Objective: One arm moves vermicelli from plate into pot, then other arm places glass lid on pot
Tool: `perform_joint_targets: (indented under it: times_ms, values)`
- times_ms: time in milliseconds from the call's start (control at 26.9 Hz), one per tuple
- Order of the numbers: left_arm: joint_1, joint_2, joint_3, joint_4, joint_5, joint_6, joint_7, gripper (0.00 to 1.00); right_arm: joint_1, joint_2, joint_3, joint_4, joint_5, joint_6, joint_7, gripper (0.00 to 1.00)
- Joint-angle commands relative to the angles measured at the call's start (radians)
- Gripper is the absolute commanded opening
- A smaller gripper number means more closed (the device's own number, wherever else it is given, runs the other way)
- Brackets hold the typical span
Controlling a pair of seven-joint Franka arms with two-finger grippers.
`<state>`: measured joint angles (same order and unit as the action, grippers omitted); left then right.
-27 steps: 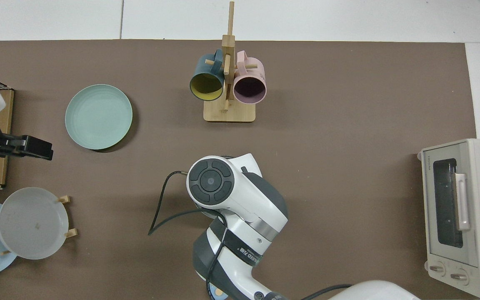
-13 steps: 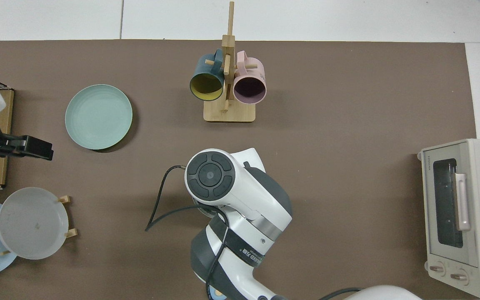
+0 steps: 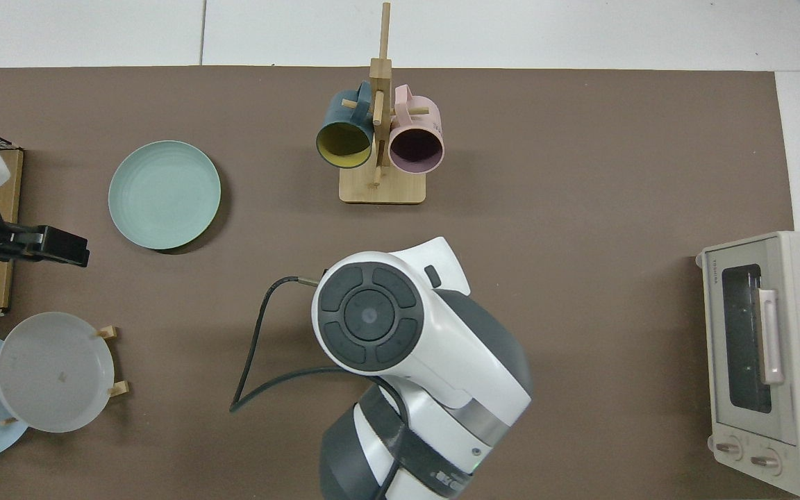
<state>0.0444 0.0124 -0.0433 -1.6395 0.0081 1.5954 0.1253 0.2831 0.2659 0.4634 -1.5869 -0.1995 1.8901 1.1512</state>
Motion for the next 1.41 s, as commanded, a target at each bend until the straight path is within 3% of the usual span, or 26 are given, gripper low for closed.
perform_joint_targets:
  times_ms: [0,148,483,779,1039,1373]
  values:
    - [0.002,0.003,-0.001,0.021,0.015,-0.014,0.013,1.0,-0.071,-0.085,-0.008,-0.034,0.041,-0.04,-0.166,1.0]
    - [0.003,0.004,0.0,0.02,0.015,-0.014,0.013,1.0,-0.085,-0.129,-0.087,-0.038,0.077,-0.074,-0.289,1.0]
    - [0.005,0.008,0.0,0.02,0.015,-0.014,0.013,1.0,-0.085,-0.221,-0.388,-0.036,0.218,-0.172,-0.7,1.0]
    - [0.008,0.008,-0.001,0.02,0.015,-0.014,0.013,1.0,-0.107,-0.232,-0.583,-0.03,0.229,-0.212,-1.03,1.0]
    - [0.008,0.008,0.0,0.02,0.015,-0.014,0.013,1.0,-0.113,-0.246,-0.664,-0.019,0.233,-0.212,-1.124,1.0]
    - [0.008,0.008,0.0,0.02,0.015,-0.014,0.013,1.0,-0.186,-0.304,-0.644,-0.024,0.226,-0.253,-1.162,1.0]
